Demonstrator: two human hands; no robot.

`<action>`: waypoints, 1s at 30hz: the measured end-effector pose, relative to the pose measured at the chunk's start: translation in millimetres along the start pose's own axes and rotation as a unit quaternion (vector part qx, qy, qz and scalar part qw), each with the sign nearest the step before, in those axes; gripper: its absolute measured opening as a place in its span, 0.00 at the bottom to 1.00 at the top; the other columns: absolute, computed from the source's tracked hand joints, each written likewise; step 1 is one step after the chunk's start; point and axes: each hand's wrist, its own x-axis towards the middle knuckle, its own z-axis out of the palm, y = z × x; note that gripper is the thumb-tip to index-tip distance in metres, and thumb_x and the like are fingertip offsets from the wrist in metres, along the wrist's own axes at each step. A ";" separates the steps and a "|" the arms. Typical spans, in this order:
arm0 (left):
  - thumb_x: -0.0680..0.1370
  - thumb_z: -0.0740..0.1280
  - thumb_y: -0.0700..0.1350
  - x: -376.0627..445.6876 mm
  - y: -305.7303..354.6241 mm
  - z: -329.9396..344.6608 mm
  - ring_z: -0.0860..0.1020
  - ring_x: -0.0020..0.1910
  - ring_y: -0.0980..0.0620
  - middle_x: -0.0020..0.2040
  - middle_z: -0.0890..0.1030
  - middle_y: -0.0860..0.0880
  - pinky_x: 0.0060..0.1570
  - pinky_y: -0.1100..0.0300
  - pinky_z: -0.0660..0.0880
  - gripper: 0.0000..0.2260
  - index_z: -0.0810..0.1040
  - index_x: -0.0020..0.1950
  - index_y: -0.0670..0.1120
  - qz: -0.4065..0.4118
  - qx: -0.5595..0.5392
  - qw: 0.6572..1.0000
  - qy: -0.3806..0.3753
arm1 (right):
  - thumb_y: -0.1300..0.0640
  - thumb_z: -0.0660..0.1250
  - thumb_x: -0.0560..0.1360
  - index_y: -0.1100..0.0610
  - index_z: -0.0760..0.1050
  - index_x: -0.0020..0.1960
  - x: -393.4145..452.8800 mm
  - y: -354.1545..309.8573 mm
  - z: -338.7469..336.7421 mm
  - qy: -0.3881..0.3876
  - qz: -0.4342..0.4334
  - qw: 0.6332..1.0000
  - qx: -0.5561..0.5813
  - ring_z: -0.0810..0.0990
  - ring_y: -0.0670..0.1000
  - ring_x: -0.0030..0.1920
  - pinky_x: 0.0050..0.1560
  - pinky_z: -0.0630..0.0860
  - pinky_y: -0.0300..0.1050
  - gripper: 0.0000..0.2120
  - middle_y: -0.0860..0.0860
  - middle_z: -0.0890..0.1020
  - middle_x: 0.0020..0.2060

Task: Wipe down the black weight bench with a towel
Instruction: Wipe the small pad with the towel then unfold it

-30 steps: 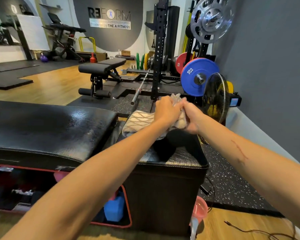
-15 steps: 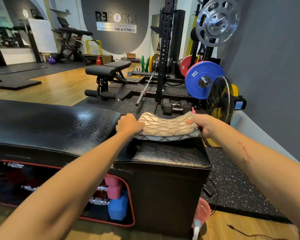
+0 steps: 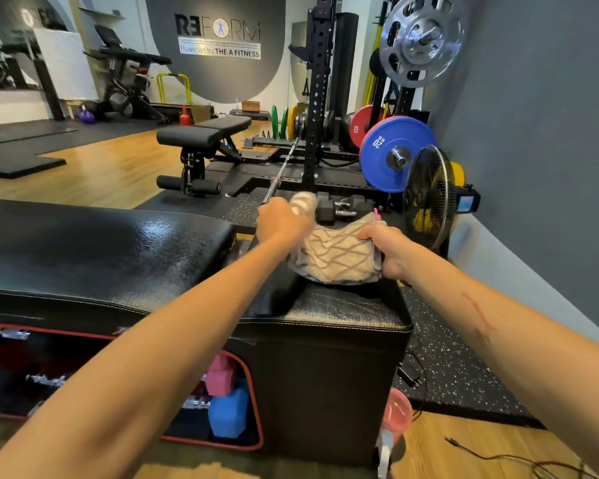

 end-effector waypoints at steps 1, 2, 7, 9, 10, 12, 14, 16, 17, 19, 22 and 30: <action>0.72 0.68 0.42 -8.3 7.2 3.4 0.78 0.50 0.43 0.52 0.77 0.43 0.40 0.53 0.73 0.11 0.77 0.52 0.39 0.047 0.018 0.999 -0.002 | 0.67 0.58 0.80 0.62 0.72 0.50 0.9 -0.1 4.9 0.004 0.004 1.000 0.015 0.83 0.60 0.44 0.56 0.79 0.60 0.05 0.61 0.82 0.46; 0.71 0.69 0.42 -17.1 13.0 9.8 0.78 0.48 0.42 0.50 0.78 0.43 0.37 0.54 0.72 0.09 0.77 0.49 0.39 0.092 0.040 0.995 -0.014 | 0.66 0.57 0.80 0.63 0.72 0.50 2.0 0.6 9.1 0.004 0.009 0.999 0.031 0.83 0.60 0.43 0.54 0.80 0.61 0.06 0.61 0.82 0.45; 0.73 0.65 0.44 -50.8 24.5 37.2 0.78 0.48 0.40 0.48 0.78 0.40 0.37 0.56 0.68 0.10 0.80 0.48 0.39 0.195 0.039 0.978 -0.066 | 0.34 0.54 0.80 0.59 0.82 0.49 7.9 -2.1 20.9 -0.053 0.050 0.985 0.157 0.84 0.59 0.45 0.49 0.80 0.57 0.30 0.59 0.85 0.41; 0.76 0.64 0.42 -61.4 25.5 36.6 0.77 0.50 0.42 0.50 0.78 0.39 0.42 0.56 0.68 0.11 0.81 0.54 0.40 0.221 0.003 0.973 -0.060 | 0.32 0.57 0.78 0.59 0.81 0.55 8.6 -1.3 19.6 -0.066 0.035 0.986 0.148 0.83 0.59 0.52 0.57 0.78 0.58 0.31 0.58 0.85 0.47; 0.76 0.63 0.41 -65.3 24.2 35.3 0.76 0.49 0.44 0.50 0.79 0.39 0.45 0.56 0.69 0.11 0.81 0.54 0.39 0.240 -0.026 0.968 -0.062 | 0.36 0.61 0.79 0.58 0.80 0.56 10.2 0.3 17.7 -0.063 0.026 0.988 0.137 0.83 0.58 0.52 0.58 0.78 0.57 0.26 0.57 0.85 0.48; 0.76 0.64 0.38 -72.4 16.1 30.4 0.76 0.42 0.49 0.44 0.81 0.40 0.45 0.53 0.72 0.08 0.82 0.47 0.36 0.288 -0.086 0.949 -0.095 | 0.47 0.65 0.80 0.58 0.79 0.57 10.7 5.3 13.6 -0.056 0.018 0.992 0.110 0.83 0.54 0.47 0.54 0.78 0.51 0.16 0.56 0.83 0.45; 0.77 0.64 0.39 -70.8 -0.9 29.7 0.76 0.44 0.51 0.46 0.79 0.43 0.46 0.56 0.72 0.09 0.83 0.46 0.38 0.346 -0.091 0.928 -0.104 | 0.54 0.67 0.79 0.59 0.79 0.54 14.9 13.1 10.8 -0.060 0.030 0.994 0.089 0.83 0.53 0.41 0.49 0.80 0.50 0.09 0.56 0.83 0.40; 0.79 0.62 0.44 -58.6 -17.0 30.6 0.76 0.49 0.49 0.50 0.78 0.45 0.49 0.54 0.74 0.12 0.83 0.50 0.40 0.349 -0.043 0.935 -0.041 | 0.56 0.68 0.76 0.60 0.79 0.55 16.8 18.8 11.7 -0.046 0.036 0.997 0.059 0.86 0.57 0.39 0.43 0.83 0.55 0.11 0.58 0.85 0.42; 0.80 0.60 0.46 -49.9 -22.1 29.1 0.75 0.52 0.48 0.53 0.77 0.45 0.52 0.52 0.73 0.13 0.82 0.53 0.41 0.313 -0.011 0.950 -0.009 | 0.56 0.69 0.74 0.61 0.79 0.60 20.3 22.4 12.3 -0.034 0.033 0.998 0.051 0.86 0.59 0.43 0.48 0.83 0.59 0.16 0.59 0.86 0.46; 0.81 0.57 0.51 -28.3 -30.3 27.1 0.73 0.61 0.46 0.62 0.75 0.45 0.61 0.49 0.69 0.17 0.77 0.63 0.44 0.201 0.032 0.979 -0.011 | 0.56 0.68 0.74 0.60 0.77 0.64 31.8 27.4 11.7 -0.024 0.022 0.998 0.058 0.85 0.62 0.50 0.59 0.78 0.63 0.20 0.60 0.85 0.51; 0.82 0.53 0.55 -6.1 -32.8 25.1 0.63 0.74 0.46 0.75 0.65 0.46 0.71 0.46 0.60 0.24 0.65 0.76 0.46 0.129 -0.028 0.982 -0.137 | 0.55 0.69 0.72 0.60 0.77 0.64 27.5 26.9 15.0 -0.035 0.016 0.999 0.038 0.85 0.62 0.53 0.63 0.76 0.61 0.21 0.60 0.85 0.53; 0.78 0.44 0.67 -4.9 -29.2 52.2 0.45 0.79 0.48 0.80 0.51 0.50 0.74 0.37 0.47 0.31 0.52 0.79 0.57 0.204 0.069 0.934 -0.285 | 0.54 0.69 0.75 0.60 0.78 0.63 21.5 33.2 22.2 -0.076 0.009 0.997 0.031 0.84 0.63 0.55 0.64 0.75 0.62 0.19 0.63 0.84 0.53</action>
